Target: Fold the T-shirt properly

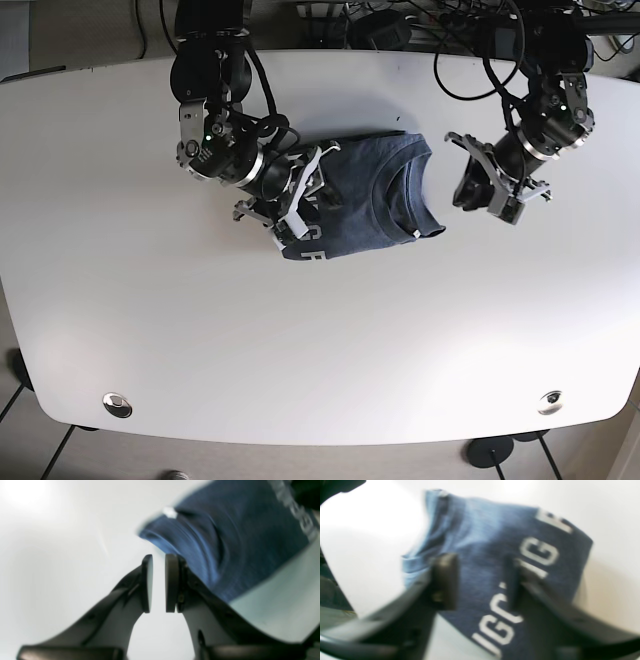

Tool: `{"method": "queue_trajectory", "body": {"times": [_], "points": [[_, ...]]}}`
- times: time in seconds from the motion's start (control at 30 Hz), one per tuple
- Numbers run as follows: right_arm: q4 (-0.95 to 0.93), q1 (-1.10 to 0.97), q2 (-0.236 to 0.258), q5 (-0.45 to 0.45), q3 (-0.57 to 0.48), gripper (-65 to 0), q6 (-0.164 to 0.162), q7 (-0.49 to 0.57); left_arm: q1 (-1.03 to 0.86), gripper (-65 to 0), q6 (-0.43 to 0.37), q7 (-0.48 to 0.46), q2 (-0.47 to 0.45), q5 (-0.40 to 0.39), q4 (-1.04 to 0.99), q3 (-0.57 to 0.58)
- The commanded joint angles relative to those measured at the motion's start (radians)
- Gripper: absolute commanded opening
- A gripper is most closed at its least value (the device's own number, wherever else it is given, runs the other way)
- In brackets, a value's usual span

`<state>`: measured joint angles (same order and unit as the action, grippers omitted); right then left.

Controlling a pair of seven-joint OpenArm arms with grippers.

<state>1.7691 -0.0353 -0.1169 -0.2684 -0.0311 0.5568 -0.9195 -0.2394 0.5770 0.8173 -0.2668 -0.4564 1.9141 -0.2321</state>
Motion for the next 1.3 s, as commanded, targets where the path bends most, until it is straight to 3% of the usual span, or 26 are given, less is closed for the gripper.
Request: {"method": "queue_trajectory", "body": {"times": [0.03,0.2,0.33,0.53,0.67,0.8,0.97,1.0,1.1,1.23,1.3], "points": [[-0.044,0.065,-0.007,-0.019,0.030,-55.8,0.004,0.043,0.012,-58.6,-0.002,-0.031,0.013,-0.018,0.020,0.052],[-0.231,0.214,0.001,-0.018,0.069,-57.1,0.003,0.110,-0.004,-58.6,-0.002,-0.028,0.093,-0.015,0.014,0.139],[-0.418,0.288,0.033,-0.018,0.061,-57.2,0.003,0.219,-0.022,-58.6,-0.005,-0.029,0.094,-0.014,-0.054,0.175],[-0.582,0.285,0.113,-0.021,0.064,-57.5,0.003,0.394,0.050,-58.6,-0.002,-0.034,0.054,-0.015,-0.327,0.173],[-0.535,0.257,0.136,-0.027,0.096,-57.5,0.006,0.391,0.168,-58.5,-0.002,-0.097,0.036,-0.011,-0.517,0.176],[-0.493,0.262,0.142,-0.025,0.127,-57.5,0.004,0.389,0.298,-58.6,-0.001,-0.143,0.025,0.081,-0.655,0.207],[-0.570,0.320,0.148,-0.018,0.165,-57.1,0.003,0.396,0.332,-58.6,0.001,-0.143,0.016,0.156,-0.660,0.207],[-0.634,0.357,0.173,-0.018,0.159,-57.1,0.003,0.396,0.332,-58.6,0.001,-0.143,-0.010,0.152,-0.660,0.207],[-0.719,0.378,0.181,-0.018,0.159,-57.1,0.003,0.416,0.332,-58.6,0.001,-0.144,-0.022,0.133,-0.661,0.207],[-0.708,0.334,0.181,-0.018,0.159,-57.2,0.009,0.425,0.372,-58.5,0.001,-0.146,-0.021,0.137,-0.669,0.207],[-0.618,0.246,0.176,-0.019,0.159,-57.1,0.007,0.425,0.409,-58.3,0.001,-0.146,-0.018,0.138,-0.672,0.210]]}}
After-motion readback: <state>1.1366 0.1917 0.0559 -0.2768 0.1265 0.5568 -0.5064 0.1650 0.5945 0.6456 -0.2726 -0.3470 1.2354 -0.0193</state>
